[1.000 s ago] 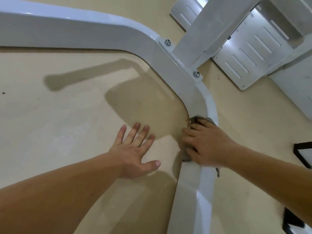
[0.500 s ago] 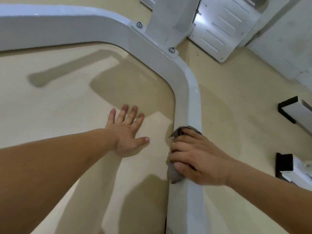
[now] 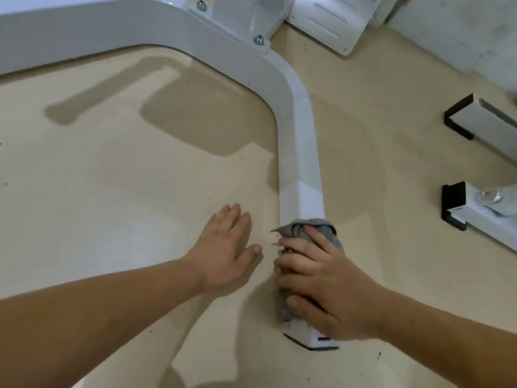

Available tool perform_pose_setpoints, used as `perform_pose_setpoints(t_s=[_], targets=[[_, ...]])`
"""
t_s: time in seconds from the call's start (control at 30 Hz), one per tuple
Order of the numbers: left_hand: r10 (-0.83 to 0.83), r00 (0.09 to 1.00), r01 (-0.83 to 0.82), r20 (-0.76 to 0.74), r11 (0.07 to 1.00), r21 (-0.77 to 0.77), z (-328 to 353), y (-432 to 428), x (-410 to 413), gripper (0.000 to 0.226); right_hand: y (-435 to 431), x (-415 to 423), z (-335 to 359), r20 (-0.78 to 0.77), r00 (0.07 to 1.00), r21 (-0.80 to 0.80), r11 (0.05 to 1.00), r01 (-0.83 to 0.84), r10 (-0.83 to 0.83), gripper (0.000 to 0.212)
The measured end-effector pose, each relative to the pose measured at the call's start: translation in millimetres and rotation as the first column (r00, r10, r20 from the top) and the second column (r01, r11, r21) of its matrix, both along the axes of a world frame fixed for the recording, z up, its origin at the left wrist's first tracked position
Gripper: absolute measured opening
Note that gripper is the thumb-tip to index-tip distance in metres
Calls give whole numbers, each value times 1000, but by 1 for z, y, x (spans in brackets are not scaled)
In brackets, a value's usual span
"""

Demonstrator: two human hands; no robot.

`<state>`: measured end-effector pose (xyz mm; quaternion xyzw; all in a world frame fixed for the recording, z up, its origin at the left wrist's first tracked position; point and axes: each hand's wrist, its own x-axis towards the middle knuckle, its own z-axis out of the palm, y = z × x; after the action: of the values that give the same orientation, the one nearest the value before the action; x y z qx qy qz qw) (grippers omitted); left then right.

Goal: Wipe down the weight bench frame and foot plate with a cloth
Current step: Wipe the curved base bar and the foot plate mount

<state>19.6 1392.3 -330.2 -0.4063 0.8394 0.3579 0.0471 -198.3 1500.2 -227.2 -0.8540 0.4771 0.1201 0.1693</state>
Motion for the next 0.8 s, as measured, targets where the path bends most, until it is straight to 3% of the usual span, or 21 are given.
perform_pose_setpoints(t_s=[0.17,0.43,0.57,0.8], targets=[[18,999,-18,50,1000,-10,-10,19,-9,86,51,9,-19,166,952,-78,959,271,-256,51],[72,997,-72,25,997,-2,-3,14,-17,79,-97,-5,-40,214,707,-66,712,699,-674,75],[90,996,-90,14,995,-39,-9,6,-5,87,-35,22,-39,291,592,-19,614,789,-752,78],[121,992,-119,27,991,-68,-15,2,-16,78,92,68,-32,212,557,-8,569,823,-803,84]])
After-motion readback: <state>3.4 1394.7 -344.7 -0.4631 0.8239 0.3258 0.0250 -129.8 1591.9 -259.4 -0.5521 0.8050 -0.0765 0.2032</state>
